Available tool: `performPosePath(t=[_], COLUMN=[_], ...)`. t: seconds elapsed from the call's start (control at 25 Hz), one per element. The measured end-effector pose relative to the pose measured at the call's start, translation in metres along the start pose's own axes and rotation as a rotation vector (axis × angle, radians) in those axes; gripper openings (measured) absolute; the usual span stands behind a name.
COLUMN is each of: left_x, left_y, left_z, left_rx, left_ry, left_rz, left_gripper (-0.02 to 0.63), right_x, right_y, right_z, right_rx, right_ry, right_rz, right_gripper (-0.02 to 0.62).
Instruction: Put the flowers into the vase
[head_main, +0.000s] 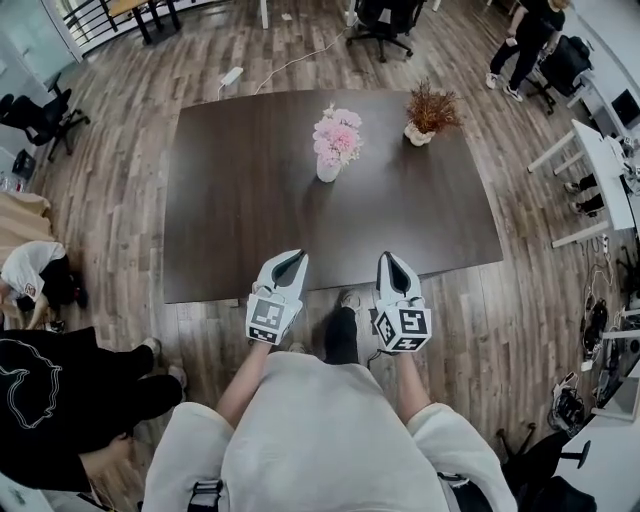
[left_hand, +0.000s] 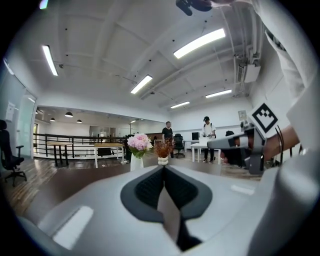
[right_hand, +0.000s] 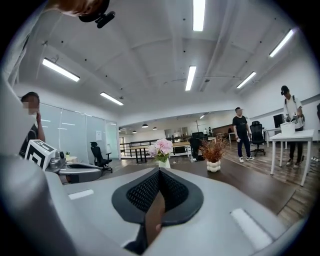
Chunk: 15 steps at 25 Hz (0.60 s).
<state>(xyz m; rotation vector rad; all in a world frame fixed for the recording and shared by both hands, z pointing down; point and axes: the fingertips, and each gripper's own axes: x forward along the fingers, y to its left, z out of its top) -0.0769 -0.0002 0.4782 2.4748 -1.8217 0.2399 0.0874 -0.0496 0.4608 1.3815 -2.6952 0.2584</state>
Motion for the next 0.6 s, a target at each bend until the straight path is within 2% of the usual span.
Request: performPosePath(t=[0.24, 0.44, 0.6], left_x=[-0.058, -0.082, -0.097], left_y=[-0.012, -0.035, -0.057], left_z=[-0.003, 0.005, 0.017], left_rx=[-0.021, 0.031, 0.029], left_ry=[0.006, 0.001, -0.012], left_rz=[-0.003, -0.005, -0.007], left_gripper=[0.011, 0.011, 0.011], right_x=[-0.053, -0.087, -0.119], right_y=[0.036, 0.044, 0.043], right_z=[-0.002, 0.002, 0.009], right_rx=[0.008, 0.000, -0.011], right_ry=[-0.008, -0.015, -0.024], right_rz=[-0.022, -0.025, -0.027], right_gripper=[-0.005, -0.005, -0.005])
